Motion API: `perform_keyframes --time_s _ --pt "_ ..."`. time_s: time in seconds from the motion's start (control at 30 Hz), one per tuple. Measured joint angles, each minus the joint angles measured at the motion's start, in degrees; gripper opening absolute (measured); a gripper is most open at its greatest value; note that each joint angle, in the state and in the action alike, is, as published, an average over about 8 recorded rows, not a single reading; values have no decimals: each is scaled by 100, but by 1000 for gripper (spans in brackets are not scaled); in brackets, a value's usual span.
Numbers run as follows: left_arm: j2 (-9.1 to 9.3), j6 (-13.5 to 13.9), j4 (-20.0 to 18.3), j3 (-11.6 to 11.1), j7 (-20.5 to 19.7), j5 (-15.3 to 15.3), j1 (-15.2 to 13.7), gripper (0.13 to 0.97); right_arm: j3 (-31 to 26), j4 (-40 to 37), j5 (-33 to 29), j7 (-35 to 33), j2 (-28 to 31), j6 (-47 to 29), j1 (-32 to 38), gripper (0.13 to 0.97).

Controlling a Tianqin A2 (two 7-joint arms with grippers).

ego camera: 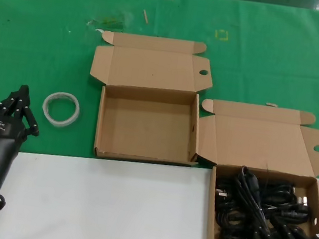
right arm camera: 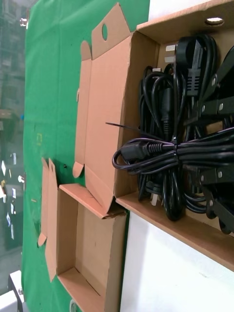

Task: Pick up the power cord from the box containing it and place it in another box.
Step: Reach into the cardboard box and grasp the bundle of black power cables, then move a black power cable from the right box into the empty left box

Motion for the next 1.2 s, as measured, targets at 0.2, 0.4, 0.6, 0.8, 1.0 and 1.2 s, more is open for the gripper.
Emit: perform_keyframes --time_s 0.2,0.4,0.6,0.8,1.0,1.2 --pt "0 0 0 0 0 1 0 140 -27 37 38 -31 11 82 28 311" --pt "0 0 0 0 0 0 0 140 -71 165 166 -81 101 210 50 245" --pt "0 0 0 0 -1 0 0 140 -67 442 319 -131 290 358 19 200" --pt "0 0 0 0 -1 0 0 140 -29 1009 491 -257 621 576 4 199" --pt "0 0 0 0 -1 0 0 140 -206 1575 706 -573 845 713 420 199" --pt "0 0 0 0 -1 0 0 140 -787 1348 781 -983 462 461 1499 199"
